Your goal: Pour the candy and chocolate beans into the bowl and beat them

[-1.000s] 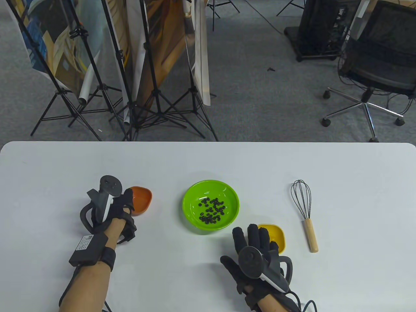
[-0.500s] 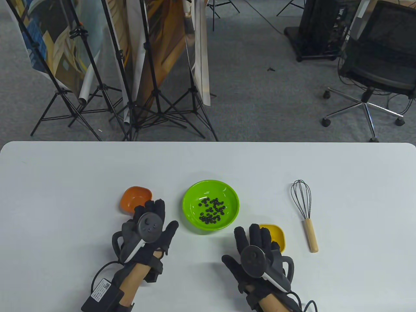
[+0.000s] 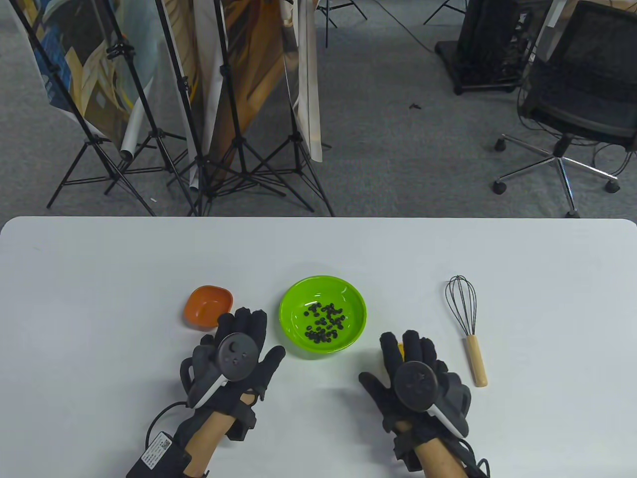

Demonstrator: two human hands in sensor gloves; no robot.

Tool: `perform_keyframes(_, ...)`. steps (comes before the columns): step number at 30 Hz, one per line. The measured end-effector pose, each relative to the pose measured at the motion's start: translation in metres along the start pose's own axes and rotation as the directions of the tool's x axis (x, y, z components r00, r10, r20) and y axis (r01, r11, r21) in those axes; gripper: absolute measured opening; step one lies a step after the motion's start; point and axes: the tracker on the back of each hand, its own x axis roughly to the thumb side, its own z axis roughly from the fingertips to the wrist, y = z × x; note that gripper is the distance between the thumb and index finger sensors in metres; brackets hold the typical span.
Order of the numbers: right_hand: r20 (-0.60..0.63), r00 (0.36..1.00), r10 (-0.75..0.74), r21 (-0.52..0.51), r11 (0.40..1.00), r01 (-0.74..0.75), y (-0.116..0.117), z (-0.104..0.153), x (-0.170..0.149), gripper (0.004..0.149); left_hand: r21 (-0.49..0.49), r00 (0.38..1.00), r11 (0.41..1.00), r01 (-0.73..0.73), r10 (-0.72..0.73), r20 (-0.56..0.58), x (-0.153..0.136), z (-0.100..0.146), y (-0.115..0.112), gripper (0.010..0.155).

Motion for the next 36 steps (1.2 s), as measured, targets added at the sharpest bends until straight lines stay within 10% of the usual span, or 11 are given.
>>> perform_keyframes(10, -0.225, 0.974, 0.001, 0.132, 0.991, 0.030, -0.006, -0.041, -0.067, 0.071, 0.040, 0.999, 0.998, -0.039, 0.040, -0.031, -0.018, -0.004, 0.010, 0.082)
perform_keyframes(27, -0.268, 0.948, 0.171, 0.144, 0.980, -0.136, 0.037, -0.055, -0.073, 0.047, -0.035, 0.992, 0.992, -0.122, 0.122, 0.027, -0.023, -0.006, 0.015, 0.080)
perform_keyframes(36, -0.284, 0.953, -0.104, 0.126, 0.981, 0.144, 0.034, -0.057, -0.078, 0.042, -0.046, 0.992, 0.992, -0.121, 0.123, 0.036, -0.027, -0.007, 0.018, 0.080)
